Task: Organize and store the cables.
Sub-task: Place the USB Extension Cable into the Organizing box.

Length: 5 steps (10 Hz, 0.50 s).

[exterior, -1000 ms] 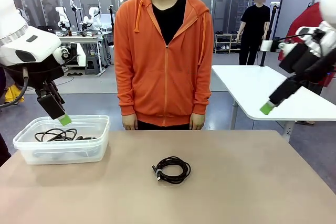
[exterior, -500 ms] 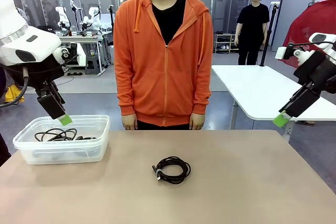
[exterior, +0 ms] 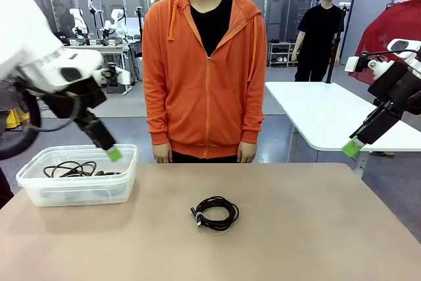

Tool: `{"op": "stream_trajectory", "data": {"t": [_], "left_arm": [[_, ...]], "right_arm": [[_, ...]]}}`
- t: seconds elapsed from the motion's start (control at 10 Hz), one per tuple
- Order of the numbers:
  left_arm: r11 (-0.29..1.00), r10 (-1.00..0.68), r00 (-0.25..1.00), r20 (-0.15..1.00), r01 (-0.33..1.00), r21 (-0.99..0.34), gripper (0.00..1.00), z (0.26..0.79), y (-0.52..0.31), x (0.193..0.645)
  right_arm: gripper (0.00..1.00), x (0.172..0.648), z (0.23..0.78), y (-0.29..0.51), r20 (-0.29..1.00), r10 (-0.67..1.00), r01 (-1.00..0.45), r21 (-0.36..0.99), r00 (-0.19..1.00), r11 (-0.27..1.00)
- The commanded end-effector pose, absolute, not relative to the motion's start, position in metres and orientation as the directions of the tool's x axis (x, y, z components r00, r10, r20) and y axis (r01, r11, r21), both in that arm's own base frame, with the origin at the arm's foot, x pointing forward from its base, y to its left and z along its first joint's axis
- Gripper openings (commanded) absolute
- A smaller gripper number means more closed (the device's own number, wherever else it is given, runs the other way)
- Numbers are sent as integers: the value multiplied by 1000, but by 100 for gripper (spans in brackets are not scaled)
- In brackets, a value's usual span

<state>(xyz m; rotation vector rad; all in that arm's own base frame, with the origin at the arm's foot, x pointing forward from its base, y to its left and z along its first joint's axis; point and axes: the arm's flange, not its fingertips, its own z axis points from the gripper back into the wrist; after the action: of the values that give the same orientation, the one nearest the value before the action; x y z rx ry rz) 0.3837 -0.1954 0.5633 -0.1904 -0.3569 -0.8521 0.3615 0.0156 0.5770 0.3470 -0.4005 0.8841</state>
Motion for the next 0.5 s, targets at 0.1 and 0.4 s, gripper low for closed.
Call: {"op": "stream_trajectory", "data": {"t": [0.1,0.4], "left_arm": [[731,-645,681,347,682,20,93,518,-248,424],[734,-644,699,311,679,-8,93,474,-277,445]], "right_arm": [[100,364,580,17,473,657,-784,132,587,606],[100,364,580,17,473,657,-784,132,587,606]]}}
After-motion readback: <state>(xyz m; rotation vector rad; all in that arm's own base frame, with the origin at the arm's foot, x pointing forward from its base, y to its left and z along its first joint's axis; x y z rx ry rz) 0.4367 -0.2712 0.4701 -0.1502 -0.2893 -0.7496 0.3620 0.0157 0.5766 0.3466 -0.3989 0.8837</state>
